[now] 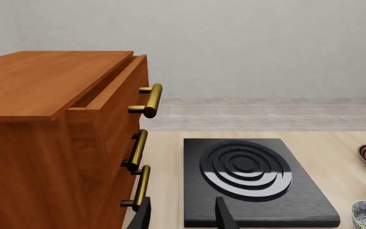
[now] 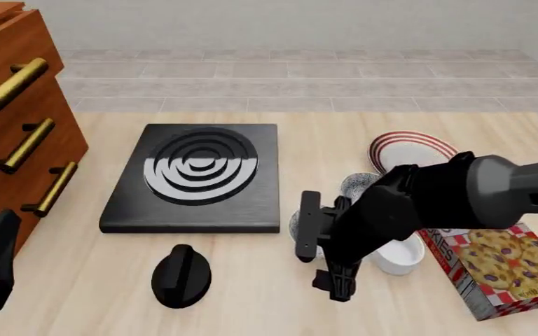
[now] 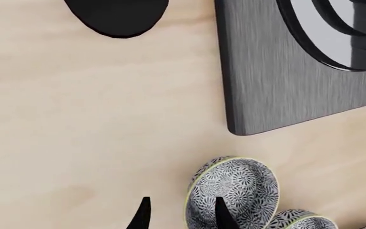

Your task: Pick the akita bowl from table center and place it on the plate.

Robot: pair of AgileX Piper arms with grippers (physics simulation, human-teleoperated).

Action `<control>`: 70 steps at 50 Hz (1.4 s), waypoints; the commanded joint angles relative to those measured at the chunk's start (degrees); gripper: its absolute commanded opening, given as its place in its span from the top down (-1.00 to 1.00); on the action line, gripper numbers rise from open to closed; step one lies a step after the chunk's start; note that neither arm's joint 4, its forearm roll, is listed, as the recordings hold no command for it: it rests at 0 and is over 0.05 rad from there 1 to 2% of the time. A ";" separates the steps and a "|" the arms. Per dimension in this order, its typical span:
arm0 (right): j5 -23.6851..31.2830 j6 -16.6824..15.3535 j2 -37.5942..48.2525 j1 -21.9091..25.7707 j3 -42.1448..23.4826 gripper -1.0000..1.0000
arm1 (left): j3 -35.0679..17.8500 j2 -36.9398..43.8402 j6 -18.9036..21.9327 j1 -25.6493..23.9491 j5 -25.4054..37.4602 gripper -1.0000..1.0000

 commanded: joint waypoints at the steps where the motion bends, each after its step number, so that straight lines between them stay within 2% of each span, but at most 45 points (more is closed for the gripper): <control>1: -0.73 0.09 0.71 -1.04 0.51 -1.00 | 0.00 -0.03 0.00 0.01 0.00 -1.00; 22: -2.87 1.50 3.07 -1.21 1.65 -1.00 | 0.00 -0.04 0.00 0.00 0.00 -1.00; 32: -2.63 0.82 2.00 -1.39 1.70 -1.00 | 0.00 0.03 0.01 0.00 0.00 -1.00; 33: -2.40 0.83 1.81 -1.34 1.60 1.00 | 0.00 0.03 -0.01 -0.01 0.00 -1.00; 39: -0.90 0.97 0.64 -0.56 1.00 1.00 | 0.00 -0.04 0.01 -0.01 0.00 -1.00; 46: 1.35 3.36 -1.13 2.31 0.80 1.00 | 0.00 0.02 -0.01 -0.01 0.00 -1.00; 48: 2.35 5.27 -1.55 4.19 0.77 1.00 | 0.00 0.02 -0.01 0.01 0.00 -1.00; 56: 5.82 5.76 -5.93 3.93 0.11 1.00 | 0.00 -0.02 0.00 0.01 0.00 -1.00; 59: 7.42 7.74 -7.11 5.46 -0.78 1.00 | 0.00 -0.03 0.00 0.01 0.00 -1.00; 70: 12.83 5.81 -12.51 4.44 -2.74 1.00 | 0.00 -0.02 0.02 -0.01 0.00 -1.00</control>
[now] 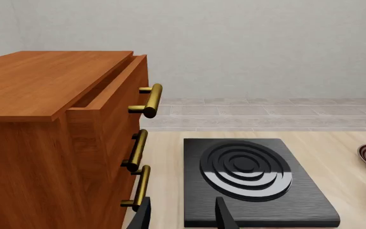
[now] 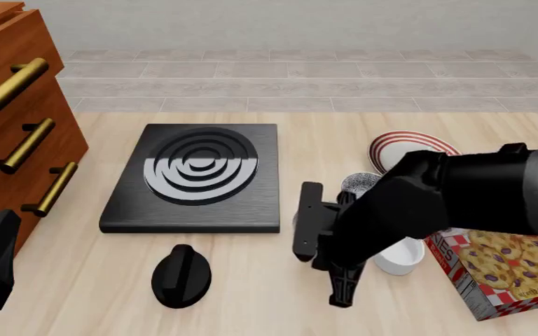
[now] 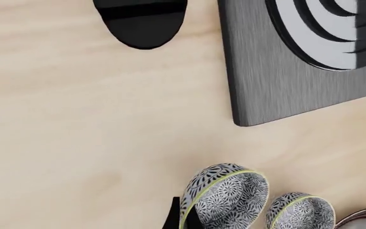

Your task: Pick the akita bowl from table center and place it on the plate.

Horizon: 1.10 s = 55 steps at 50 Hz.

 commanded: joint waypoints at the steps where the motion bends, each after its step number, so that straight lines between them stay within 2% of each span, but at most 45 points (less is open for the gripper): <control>1: 5.19 -0.12 -5.14 0.21 -1.77 1.00 | 0.00 -0.04 0.01 0.00 0.00 -1.00; 6: 7.07 -0.65 -7.04 -0.51 -2.89 1.00 | 0.00 -0.04 0.01 0.01 0.00 -1.00; 16: 10.06 -4.06 -10.29 -6.01 -5.68 1.00 | 0.00 -0.03 0.01 0.00 0.00 -1.00; 17: 10.54 -3.61 -10.52 -7.27 -7.28 1.00 | 0.00 -0.05 0.00 0.01 0.00 -1.00; 24: 11.84 -1.35 -10.78 -8.13 -11.67 1.00 | 0.00 -0.04 0.00 0.00 0.00 -1.00; 30: 13.65 -2.40 -10.99 -12.05 -16.12 1.00 | 0.00 0.03 -0.01 -0.01 0.00 -1.00; 34: 13.19 -3.26 -10.48 -14.60 -16.83 1.00 | 0.00 -0.03 0.00 0.01 0.00 -1.00; 39: 12.79 -0.61 -9.86 -15.97 -19.15 1.00 | 0.00 -0.04 0.00 0.01 0.00 -1.00; 55: 6.62 -0.90 -7.50 -25.39 -16.06 1.00 | 0.00 -0.03 0.00 0.00 0.00 -1.00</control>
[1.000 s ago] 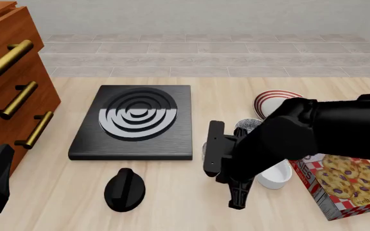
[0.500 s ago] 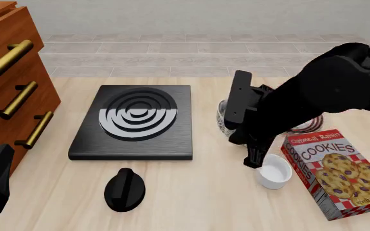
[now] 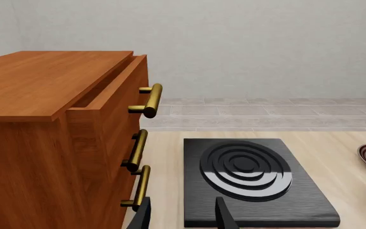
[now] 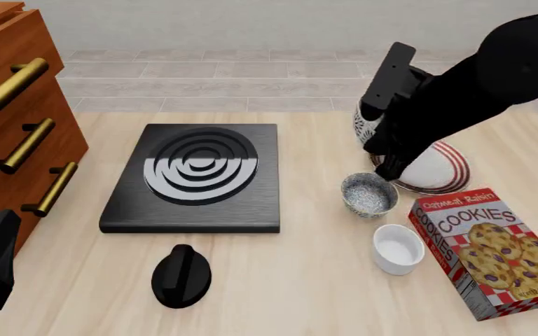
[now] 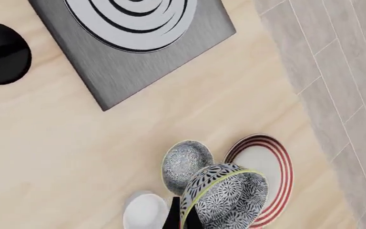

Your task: Pick the akita bowl from table center and place it on the plate.

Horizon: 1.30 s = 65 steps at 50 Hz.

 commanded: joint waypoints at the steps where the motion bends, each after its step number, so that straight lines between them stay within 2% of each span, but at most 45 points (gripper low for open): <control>1: -3.94 0.27 1.24 -6.25 0.93 1.00 | 0.00 -0.02 0.00 0.00 0.00 -1.00; 16: -10.81 -1.02 5.66 -15.43 0.97 1.00 | 0.00 0.00 -0.01 0.02 0.00 -1.00; 31: -14.15 -0.37 12.35 -20.67 -0.83 1.00 | 0.00 -0.03 0.00 0.02 0.00 -1.00; 41: -14.83 0.10 15.00 -20.88 -1.87 1.00 | 0.00 0.00 -0.01 0.01 0.00 -1.00; 43: -16.62 -0.96 15.71 -21.70 -0.63 1.00 | 0.00 -0.02 0.01 0.01 0.00 -1.00; 47: -16.99 0.28 15.85 -21.28 -0.06 1.00 | 0.00 0.02 0.01 0.00 0.00 -1.00; 49: -18.42 -0.42 16.01 -22.60 -0.14 1.00 | 0.00 0.00 0.02 0.00 0.00 -1.00; 51: -18.28 1.16 16.41 -22.59 0.40 1.00 | 0.00 0.00 0.00 0.01 0.00 -1.00; 54: -19.05 0.67 16.85 -23.03 0.78 1.00 | 0.00 -0.03 0.01 0.00 0.00 -1.00; 65: -19.60 0.79 18.05 -23.03 -1.70 1.00 | 0.00 0.02 0.00 0.00 0.00 -1.00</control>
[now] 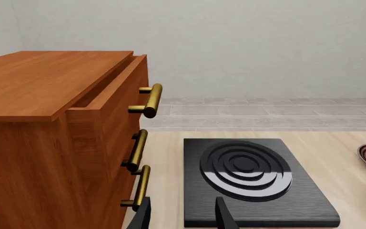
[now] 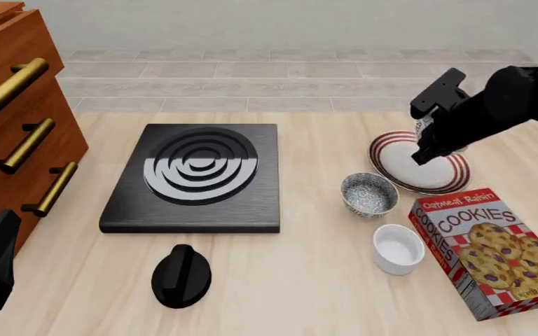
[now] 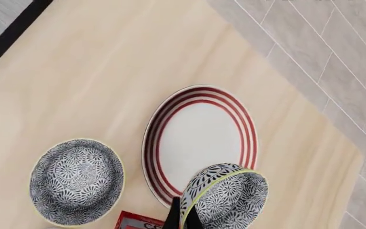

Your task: Pick the akita bowl from table center and place it on the plate.

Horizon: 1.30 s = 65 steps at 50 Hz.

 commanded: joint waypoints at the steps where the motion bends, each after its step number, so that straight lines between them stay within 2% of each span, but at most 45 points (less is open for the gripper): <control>1: -0.61 0.25 1.17 -0.28 -2.55 1.00 | 0.00 0.02 0.00 -0.01 0.00 -1.00; 8: -0.15 -0.59 4.36 -0.47 -6.04 1.00 | 0.00 -0.04 0.01 0.00 0.00 -1.00; 9: -0.72 -3.48 4.03 1.14 -3.56 1.00 | 0.00 -0.04 0.01 -0.01 0.00 -1.00; 10: -0.74 -3.48 4.02 1.14 -3.53 1.00 | 0.00 -0.04 0.01 -0.01 0.00 -1.00; 11: 0.17 -1.15 5.33 0.02 -5.97 1.00 | 0.00 0.01 -0.01 0.00 0.00 -1.00; 15: 0.79 0.43 7.39 0.63 -8.27 1.00 | 0.00 0.02 0.00 0.01 0.00 -1.00; 21: -0.11 -0.97 9.30 0.56 -7.69 1.00 | 0.00 -0.02 -0.01 0.00 0.00 -1.00; 23: -0.36 0.31 9.89 0.64 -8.25 1.00 | 0.00 0.02 0.02 -0.02 0.00 -1.00; 27: -0.80 0.74 10.82 0.65 -8.64 1.00 | 0.00 -0.03 0.01 0.01 0.00 -1.00; 40: -0.98 -0.21 13.40 -1.00 -10.20 1.00 | 0.00 -0.01 0.00 0.01 0.00 -1.00; 41: -0.30 0.54 13.10 -0.90 -10.61 1.00 | 0.00 -0.03 -0.01 0.00 0.00 -1.00; 46: -0.28 -1.04 13.79 -1.82 -10.46 1.00 | 0.00 -0.02 0.00 0.00 0.00 -1.00; 65: 0.49 0.01 15.87 -2.32 -9.76 1.00 | 0.00 0.01 0.01 0.00 0.00 -1.00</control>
